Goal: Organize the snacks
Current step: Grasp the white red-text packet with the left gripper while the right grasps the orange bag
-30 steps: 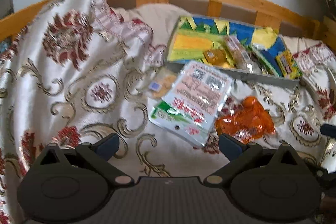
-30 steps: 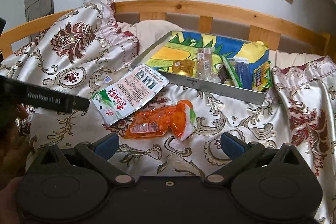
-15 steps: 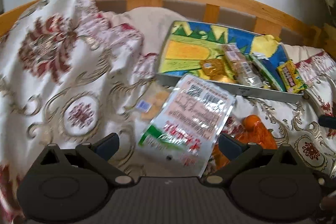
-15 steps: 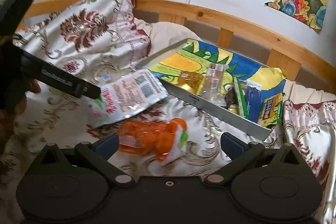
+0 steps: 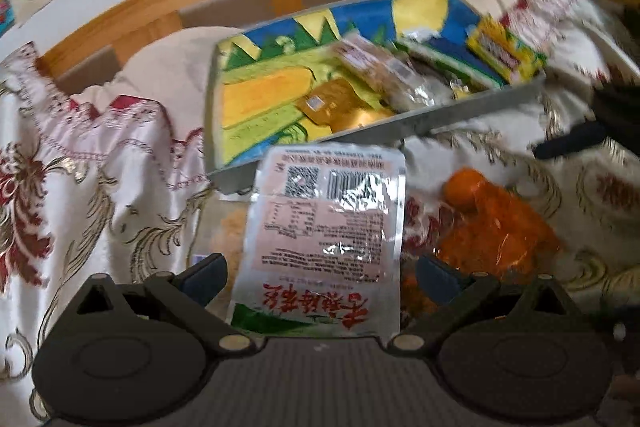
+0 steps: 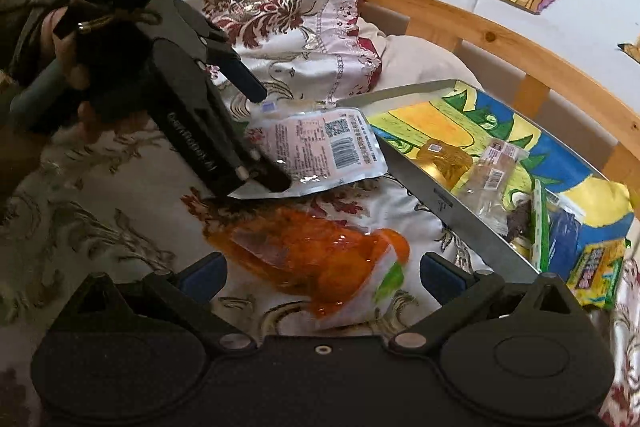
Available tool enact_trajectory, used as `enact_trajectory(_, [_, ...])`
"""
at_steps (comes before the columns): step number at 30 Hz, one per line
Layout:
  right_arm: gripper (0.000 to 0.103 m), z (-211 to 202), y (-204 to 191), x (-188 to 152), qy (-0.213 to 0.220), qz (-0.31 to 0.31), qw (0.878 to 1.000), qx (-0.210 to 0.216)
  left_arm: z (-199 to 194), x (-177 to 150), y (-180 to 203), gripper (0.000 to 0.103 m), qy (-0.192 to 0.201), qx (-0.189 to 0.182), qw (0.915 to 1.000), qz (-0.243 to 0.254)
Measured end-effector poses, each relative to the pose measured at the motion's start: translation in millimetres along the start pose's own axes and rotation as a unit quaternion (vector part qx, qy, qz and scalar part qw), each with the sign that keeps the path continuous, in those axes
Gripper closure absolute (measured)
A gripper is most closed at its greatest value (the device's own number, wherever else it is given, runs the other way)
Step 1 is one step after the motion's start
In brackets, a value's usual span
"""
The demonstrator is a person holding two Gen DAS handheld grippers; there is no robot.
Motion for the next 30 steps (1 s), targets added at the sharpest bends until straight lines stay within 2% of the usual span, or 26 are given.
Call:
enact_trajectory(3, [0.001, 8, 7, 0, -0.001, -0.002, 1.000, 0.008, 9, 0, 1, 0.001, -0.013, 0.000, 0.9999, 0.007])
enact_trajectory(10, [0.001, 26, 3, 6, -0.008, -0.083, 0.995, 0.063, 24, 4, -1, 0.001, -0.040, -0.013, 0.9988, 0.025])
enact_trajectory(13, [0.002, 34, 6, 9, -0.014, -0.082, 0.992, 0.098, 30, 5, -2, 0.001, -0.056, -0.020, 0.9978, 0.030])
enact_trajectory(17, [0.006, 38, 6, 11, -0.017, -0.077, 0.989, 0.125, 32, 5, -1, 0.001, -0.065, -0.022, 0.9970, 0.035])
enact_trajectory(25, [0.018, 35, 8, 9, -0.029, -0.085, 0.990, 0.112, 32, 2, -2, 0.004, -0.074, -0.027, 0.9968, 0.015])
enact_trajectory(30, [0.020, 28, 3, 5, -0.038, -0.095, 0.991, 0.084, 25, -4, -7, 0.005, -0.089, -0.026, 0.9952, -0.032])
Point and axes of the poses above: each gripper's, at about its wrist camera, not at the fingertips, and z roughly the way its jaws point, y to its right, x to its top, the point moved 7 cm from there along z, roughly the way its jaws point, and after that the axes turned 6 degrees about x, right-handed, at the moved point
